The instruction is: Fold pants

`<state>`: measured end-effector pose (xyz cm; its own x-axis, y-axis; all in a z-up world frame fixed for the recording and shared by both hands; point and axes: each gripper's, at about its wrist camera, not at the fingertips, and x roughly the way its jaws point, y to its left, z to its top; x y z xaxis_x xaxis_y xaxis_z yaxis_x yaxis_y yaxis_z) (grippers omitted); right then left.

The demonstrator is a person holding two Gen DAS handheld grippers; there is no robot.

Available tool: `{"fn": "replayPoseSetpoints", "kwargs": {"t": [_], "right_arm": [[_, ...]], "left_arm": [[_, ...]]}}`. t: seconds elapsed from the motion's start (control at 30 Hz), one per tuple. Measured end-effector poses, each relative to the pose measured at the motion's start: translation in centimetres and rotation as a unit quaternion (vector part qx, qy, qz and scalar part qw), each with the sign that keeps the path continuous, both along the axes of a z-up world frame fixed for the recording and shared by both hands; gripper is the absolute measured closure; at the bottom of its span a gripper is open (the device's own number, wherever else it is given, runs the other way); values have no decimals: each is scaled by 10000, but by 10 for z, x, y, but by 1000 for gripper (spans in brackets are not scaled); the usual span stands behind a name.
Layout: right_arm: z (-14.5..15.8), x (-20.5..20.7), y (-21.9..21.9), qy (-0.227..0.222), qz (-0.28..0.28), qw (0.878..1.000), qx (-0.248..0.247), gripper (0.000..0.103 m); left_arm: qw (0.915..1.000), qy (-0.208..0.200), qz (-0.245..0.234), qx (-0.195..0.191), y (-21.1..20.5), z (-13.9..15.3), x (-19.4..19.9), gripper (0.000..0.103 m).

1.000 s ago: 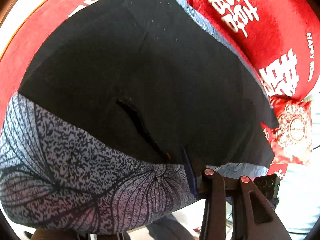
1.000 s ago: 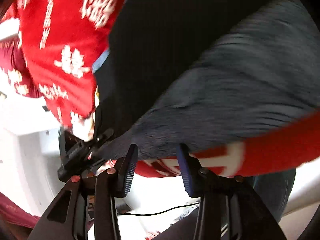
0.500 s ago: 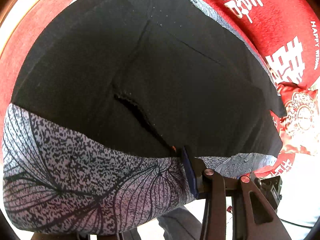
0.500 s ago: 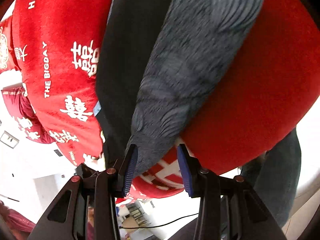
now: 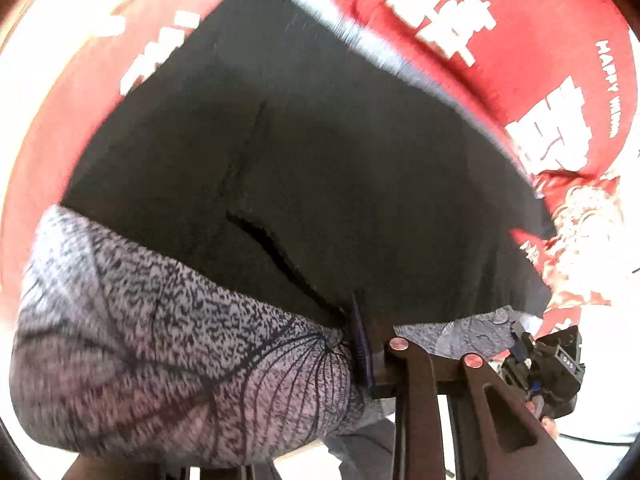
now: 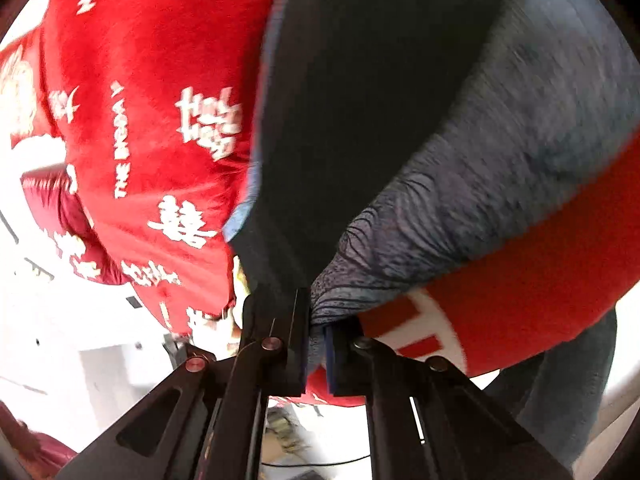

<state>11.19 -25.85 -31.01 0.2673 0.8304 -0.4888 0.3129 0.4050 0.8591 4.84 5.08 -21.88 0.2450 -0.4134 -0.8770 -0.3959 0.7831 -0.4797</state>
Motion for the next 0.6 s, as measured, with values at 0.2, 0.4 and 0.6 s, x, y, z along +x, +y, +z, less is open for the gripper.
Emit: {"fn": "replayPoseSetpoints", "kwargs": {"t": [0.2, 0.4, 0.6], "right_arm": [[52, 65, 11, -435, 518, 9977, -85, 96], [41, 176, 37, -157, 1284, 9907, -426, 92], [-7, 274, 77, -158, 2114, 9708, -1120, 91]], "left_arm": [[9989, -418, 192, 89, 15, 38, 36, 72], [9968, -560, 447, 345, 23, 40, 112, 72], [9937, -360, 608, 874, 33, -7, 188, 72]]}}
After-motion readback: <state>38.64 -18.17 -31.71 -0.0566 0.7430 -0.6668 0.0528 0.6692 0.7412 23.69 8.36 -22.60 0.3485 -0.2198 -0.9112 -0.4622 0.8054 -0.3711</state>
